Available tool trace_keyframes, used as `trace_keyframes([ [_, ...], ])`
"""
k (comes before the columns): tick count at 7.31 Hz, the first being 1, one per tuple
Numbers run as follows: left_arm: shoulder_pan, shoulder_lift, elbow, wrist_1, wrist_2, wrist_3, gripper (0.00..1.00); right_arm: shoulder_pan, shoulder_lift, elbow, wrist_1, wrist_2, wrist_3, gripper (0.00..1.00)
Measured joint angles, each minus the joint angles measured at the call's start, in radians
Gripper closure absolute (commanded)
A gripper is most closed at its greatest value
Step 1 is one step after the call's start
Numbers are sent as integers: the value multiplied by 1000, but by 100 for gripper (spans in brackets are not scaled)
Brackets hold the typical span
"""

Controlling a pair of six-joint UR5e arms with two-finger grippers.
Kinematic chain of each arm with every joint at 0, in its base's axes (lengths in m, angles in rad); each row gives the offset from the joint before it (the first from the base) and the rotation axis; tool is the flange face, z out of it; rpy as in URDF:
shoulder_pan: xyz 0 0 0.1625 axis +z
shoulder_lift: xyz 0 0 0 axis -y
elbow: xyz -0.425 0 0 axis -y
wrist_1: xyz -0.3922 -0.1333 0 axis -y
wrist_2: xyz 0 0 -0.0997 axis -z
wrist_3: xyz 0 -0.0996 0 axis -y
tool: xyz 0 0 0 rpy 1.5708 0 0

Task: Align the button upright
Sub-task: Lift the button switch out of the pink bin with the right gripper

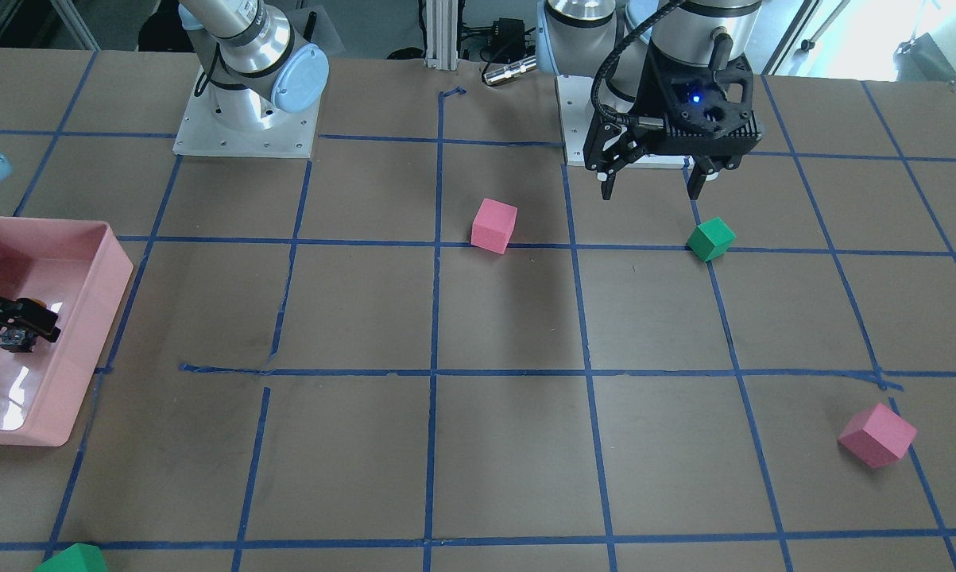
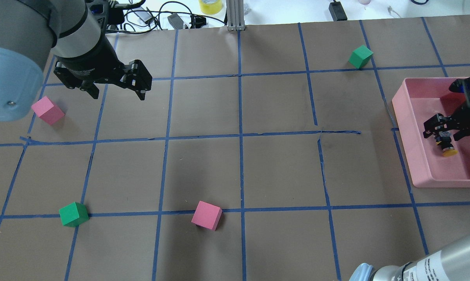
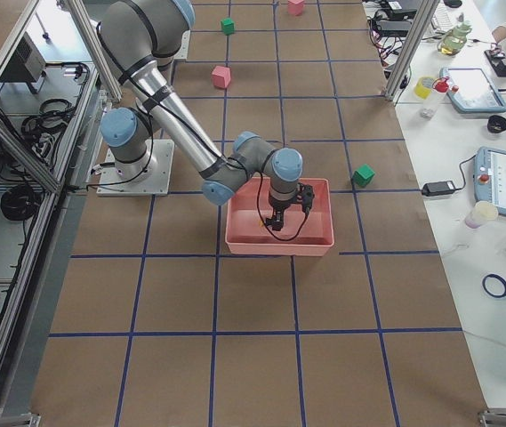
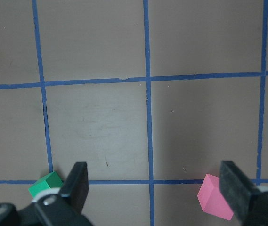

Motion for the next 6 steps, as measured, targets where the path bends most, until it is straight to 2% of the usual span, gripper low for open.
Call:
trace_keyframes([
  [1, 0, 0, 0, 0, 0, 0, 0, 0, 0, 0, 0, -4, 0, 59],
  [3, 0, 0, 0, 0, 0, 0, 0, 0, -1, 0, 0, -18, -7, 99],
  [6, 0, 0, 0, 0, 0, 0, 0, 0, -10, -10, 5, -23, -26, 100],
])
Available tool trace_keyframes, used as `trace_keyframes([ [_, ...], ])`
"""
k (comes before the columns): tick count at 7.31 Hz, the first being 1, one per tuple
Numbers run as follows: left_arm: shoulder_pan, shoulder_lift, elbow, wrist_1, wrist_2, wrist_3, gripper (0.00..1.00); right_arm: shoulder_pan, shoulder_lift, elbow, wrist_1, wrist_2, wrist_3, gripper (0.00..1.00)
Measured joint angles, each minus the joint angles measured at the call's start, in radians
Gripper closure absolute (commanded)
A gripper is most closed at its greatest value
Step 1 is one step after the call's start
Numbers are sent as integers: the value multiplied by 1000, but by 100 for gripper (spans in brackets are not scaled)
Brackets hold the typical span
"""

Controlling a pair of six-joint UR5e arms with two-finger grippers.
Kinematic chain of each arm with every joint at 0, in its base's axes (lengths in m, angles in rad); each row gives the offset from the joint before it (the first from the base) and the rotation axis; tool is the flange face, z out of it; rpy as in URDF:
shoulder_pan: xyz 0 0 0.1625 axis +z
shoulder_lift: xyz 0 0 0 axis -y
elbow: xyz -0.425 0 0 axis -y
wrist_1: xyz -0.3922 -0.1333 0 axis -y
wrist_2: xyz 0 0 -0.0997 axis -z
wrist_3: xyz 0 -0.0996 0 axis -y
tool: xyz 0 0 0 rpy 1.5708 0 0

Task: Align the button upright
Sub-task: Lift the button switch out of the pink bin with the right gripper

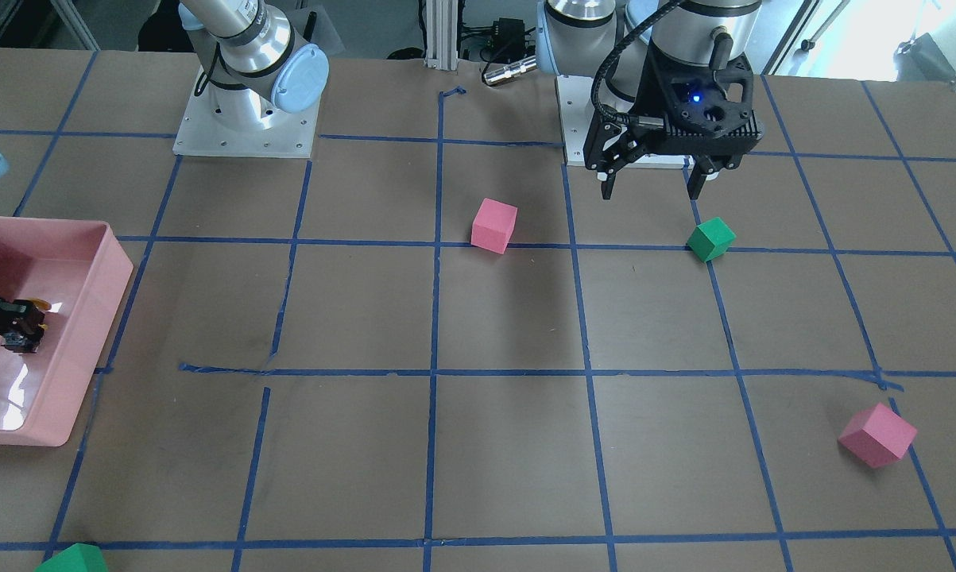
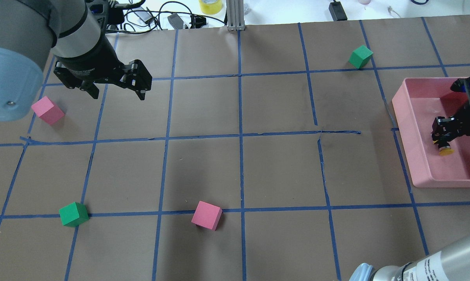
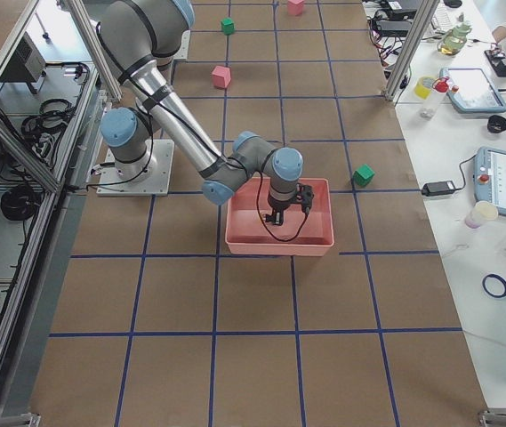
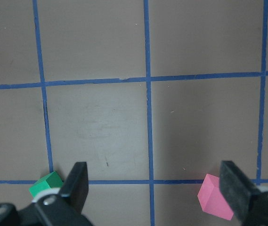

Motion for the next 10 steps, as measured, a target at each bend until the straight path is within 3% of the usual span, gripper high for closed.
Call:
trace_keyframes([
  [2, 0, 0, 0, 0, 0, 0, 0, 0, -41, -20, 27, 2, -1, 100],
  [5, 0, -1, 0, 0, -1, 0, 0, 29, -116, -142, 209, 4, -3, 100],
  [8, 0, -1, 0, 0, -1, 0, 0, 157, -136, -367, 468, 2, 16, 100],
  [10, 0, 0, 0, 0, 0, 0, 0, 307, -141, -410, 513, 1, 115, 100],
])
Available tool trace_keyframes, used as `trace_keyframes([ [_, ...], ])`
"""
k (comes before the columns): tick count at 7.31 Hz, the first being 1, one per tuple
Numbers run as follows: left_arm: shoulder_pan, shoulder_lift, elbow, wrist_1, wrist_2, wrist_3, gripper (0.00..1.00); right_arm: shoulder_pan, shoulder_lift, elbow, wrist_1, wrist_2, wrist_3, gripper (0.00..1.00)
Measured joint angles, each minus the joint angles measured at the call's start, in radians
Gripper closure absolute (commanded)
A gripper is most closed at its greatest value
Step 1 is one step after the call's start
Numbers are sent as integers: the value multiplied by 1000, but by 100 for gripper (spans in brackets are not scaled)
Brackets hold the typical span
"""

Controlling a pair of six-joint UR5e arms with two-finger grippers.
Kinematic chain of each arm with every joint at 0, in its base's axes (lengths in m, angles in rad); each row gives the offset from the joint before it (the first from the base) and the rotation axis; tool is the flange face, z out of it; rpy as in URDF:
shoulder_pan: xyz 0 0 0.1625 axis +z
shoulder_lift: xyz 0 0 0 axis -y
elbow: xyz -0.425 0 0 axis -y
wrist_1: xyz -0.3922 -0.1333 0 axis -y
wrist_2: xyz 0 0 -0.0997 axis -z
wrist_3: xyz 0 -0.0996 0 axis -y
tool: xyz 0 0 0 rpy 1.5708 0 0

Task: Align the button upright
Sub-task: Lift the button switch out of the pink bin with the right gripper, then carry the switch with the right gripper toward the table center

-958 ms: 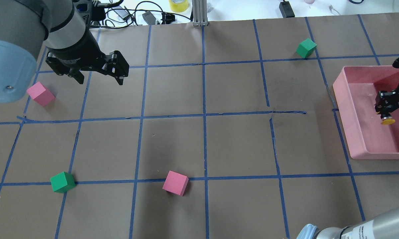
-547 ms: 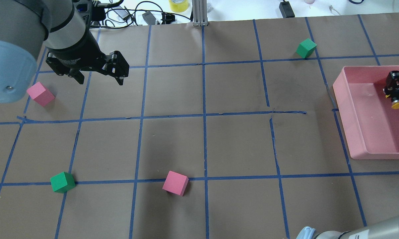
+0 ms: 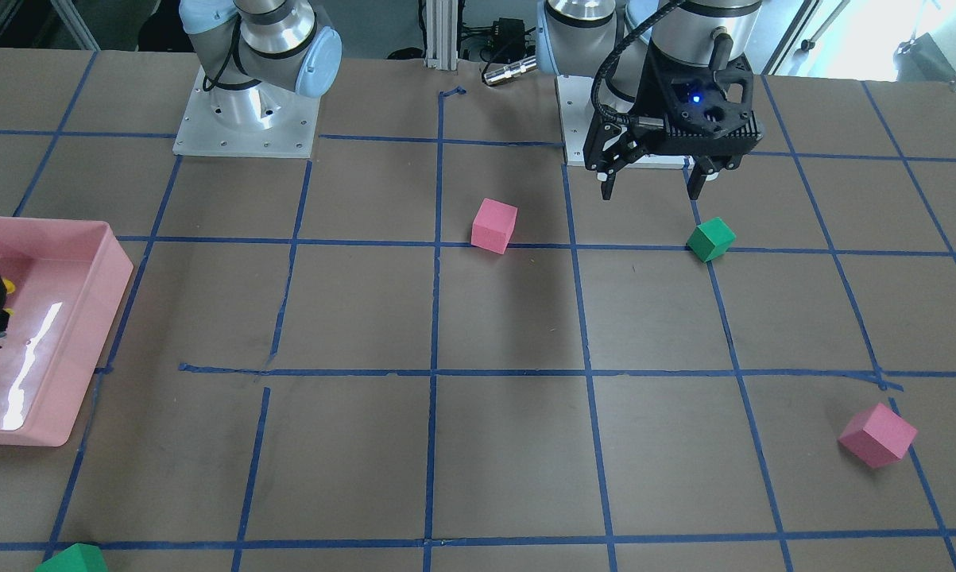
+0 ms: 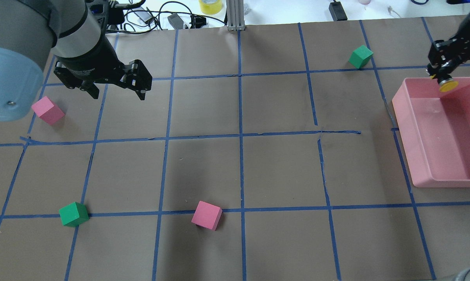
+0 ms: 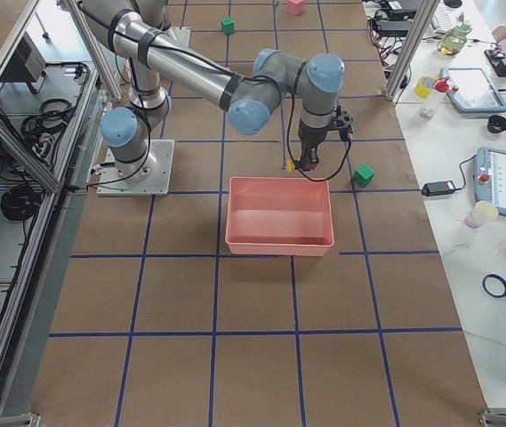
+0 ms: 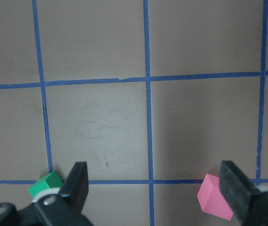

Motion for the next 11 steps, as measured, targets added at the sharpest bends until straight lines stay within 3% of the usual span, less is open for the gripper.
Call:
trace_keyframes([
  [4, 0, 0, 0, 0, 0, 0, 0, 374, 34, 4, -32, 11, 411, 100],
  [7, 0, 0, 0, 0, 0, 0, 0, 607, 112, 11, -145, 19, 752, 100],
  [11, 0, -1, 0, 0, 0, 0, 0, 785, 207, 20, -265, 52, 1004, 100],
])
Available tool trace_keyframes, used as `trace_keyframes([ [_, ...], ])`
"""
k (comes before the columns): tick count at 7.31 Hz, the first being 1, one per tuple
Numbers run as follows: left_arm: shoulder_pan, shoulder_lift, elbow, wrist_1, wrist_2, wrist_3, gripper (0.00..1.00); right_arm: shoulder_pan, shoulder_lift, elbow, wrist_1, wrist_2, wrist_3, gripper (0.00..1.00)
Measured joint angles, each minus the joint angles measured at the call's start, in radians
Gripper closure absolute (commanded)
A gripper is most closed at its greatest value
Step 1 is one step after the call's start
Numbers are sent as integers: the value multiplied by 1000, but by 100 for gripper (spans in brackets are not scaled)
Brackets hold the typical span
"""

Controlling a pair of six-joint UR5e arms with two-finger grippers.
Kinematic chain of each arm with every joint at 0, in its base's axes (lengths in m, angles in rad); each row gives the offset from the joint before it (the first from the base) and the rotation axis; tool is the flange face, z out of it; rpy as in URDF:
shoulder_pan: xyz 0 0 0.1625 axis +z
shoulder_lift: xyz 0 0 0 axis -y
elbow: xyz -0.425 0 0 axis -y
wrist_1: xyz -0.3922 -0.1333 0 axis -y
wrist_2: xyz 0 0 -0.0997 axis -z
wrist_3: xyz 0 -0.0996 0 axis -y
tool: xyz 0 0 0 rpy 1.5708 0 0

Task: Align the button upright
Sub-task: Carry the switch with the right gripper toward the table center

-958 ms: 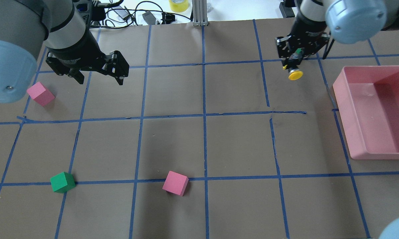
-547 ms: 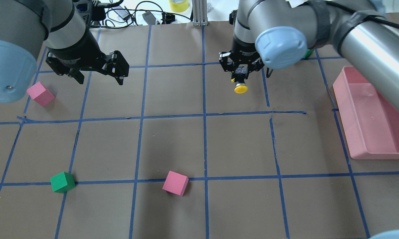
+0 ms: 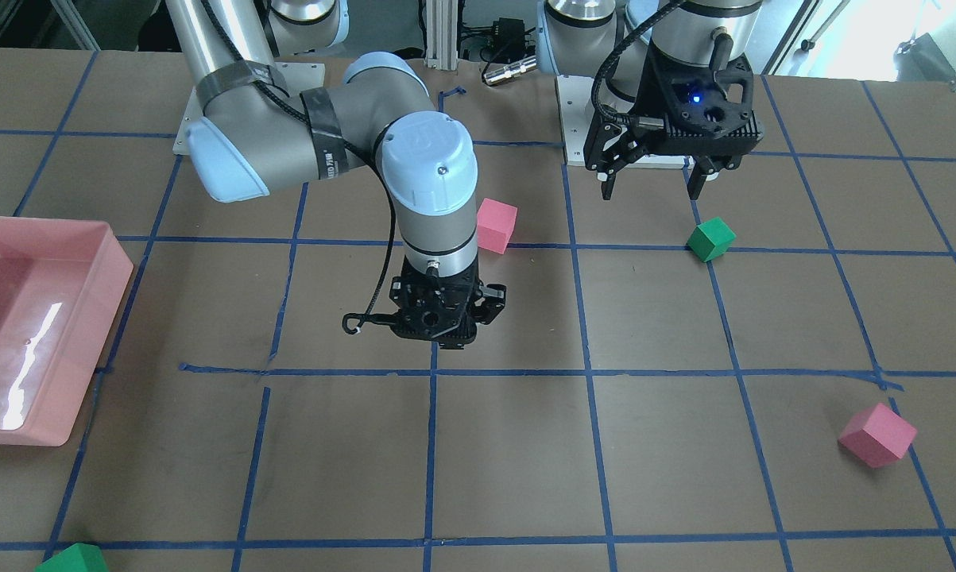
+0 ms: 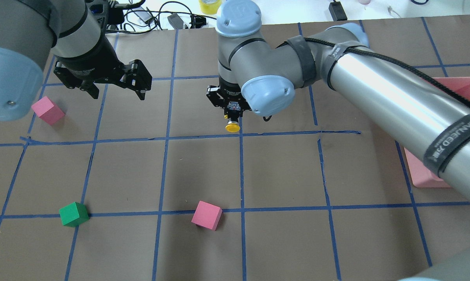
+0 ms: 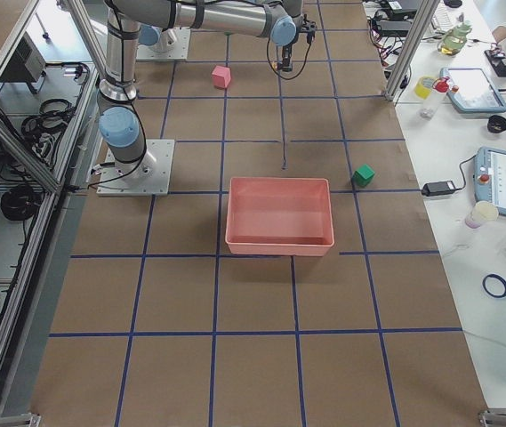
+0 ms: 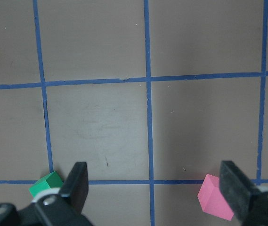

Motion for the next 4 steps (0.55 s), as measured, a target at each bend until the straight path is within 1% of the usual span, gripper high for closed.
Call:
trace_keyframes([
  [2, 0, 0, 0, 0, 0, 0, 0, 34, 48, 42, -106, -35, -11, 100],
  [4, 0, 0, 0, 0, 0, 0, 0, 37, 69, 76, -163, -66, -48, 100],
])
